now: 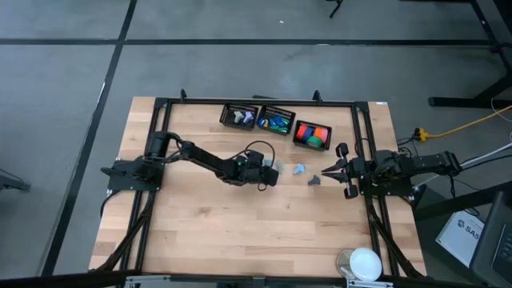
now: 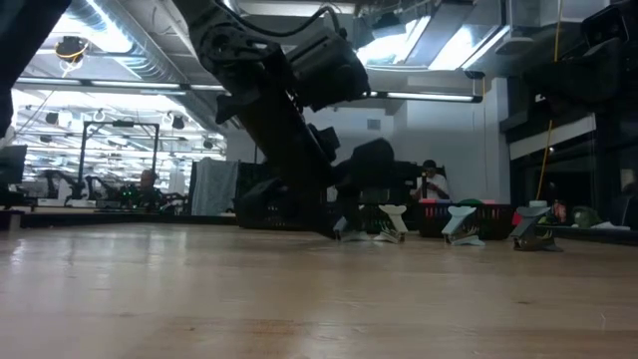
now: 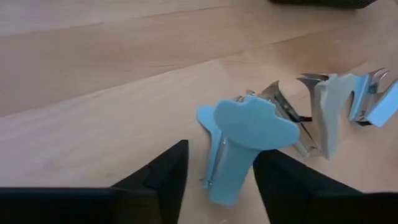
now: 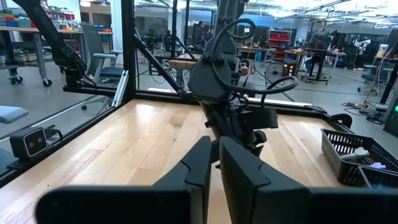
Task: Pick and place Stapler, Stapler remover, tape
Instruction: Put the blue stapler remover into the left black bin
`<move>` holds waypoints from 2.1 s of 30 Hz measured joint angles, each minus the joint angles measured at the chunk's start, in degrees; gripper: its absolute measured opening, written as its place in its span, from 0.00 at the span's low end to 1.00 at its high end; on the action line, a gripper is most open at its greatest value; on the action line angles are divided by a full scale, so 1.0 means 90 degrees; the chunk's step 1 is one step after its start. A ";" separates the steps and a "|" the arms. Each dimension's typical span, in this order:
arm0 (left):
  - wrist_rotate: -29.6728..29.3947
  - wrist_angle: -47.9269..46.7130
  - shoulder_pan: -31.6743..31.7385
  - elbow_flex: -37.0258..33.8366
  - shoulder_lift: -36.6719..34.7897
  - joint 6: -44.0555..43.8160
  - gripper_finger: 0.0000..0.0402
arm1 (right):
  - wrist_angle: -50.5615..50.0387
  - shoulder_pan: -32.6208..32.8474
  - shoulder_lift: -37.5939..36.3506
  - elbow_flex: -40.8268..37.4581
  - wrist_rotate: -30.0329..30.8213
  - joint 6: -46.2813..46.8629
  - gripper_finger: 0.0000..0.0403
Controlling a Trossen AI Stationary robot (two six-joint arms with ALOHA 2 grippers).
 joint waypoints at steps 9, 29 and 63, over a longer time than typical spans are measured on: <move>0.0051 -0.0067 -0.0028 -0.0012 -0.0007 0.0638 0.15 | 0.0002 0.0001 0.0000 0.0001 0.0000 0.0001 0.10; -0.0659 -0.2213 0.0086 -0.0017 -0.2005 0.2130 0.10 | 0.0001 0.0001 0.0000 0.0001 0.0002 0.0001 0.10; 0.1370 -0.2897 0.3840 -0.0020 -0.1849 0.2402 0.10 | 0.0002 0.0002 0.0000 0.0000 0.0000 0.0000 0.10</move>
